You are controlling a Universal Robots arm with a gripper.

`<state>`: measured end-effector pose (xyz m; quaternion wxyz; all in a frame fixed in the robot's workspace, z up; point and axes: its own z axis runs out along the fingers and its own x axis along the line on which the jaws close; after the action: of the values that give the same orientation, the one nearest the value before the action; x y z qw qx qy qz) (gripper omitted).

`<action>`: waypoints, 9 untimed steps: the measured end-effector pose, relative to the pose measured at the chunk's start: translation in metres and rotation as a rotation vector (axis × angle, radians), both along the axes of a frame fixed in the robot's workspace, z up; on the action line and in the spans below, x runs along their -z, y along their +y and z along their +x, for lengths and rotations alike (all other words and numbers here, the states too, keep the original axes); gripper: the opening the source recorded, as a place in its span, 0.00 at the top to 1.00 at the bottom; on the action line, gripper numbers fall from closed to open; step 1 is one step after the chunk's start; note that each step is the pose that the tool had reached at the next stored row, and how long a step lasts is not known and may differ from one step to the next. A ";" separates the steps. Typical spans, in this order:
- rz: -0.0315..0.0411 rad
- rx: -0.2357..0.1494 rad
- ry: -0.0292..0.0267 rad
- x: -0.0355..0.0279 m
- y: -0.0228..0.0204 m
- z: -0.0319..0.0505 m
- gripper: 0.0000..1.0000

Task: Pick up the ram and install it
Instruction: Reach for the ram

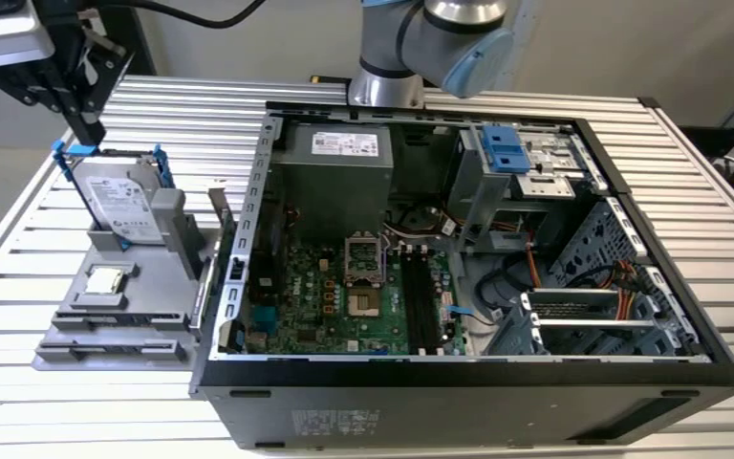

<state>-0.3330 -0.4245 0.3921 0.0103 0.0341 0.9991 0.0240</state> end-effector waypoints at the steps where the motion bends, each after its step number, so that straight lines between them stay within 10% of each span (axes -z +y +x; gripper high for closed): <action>1: 0.0000 0.000 0.0000 0.0000 -0.0008 0.0000 1.00; 9: 0.0000 0.000 0.0001 0.0000 -0.0069 0.0000 1.00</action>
<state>-0.3330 -0.4314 0.3921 0.0103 0.0341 0.9991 0.0240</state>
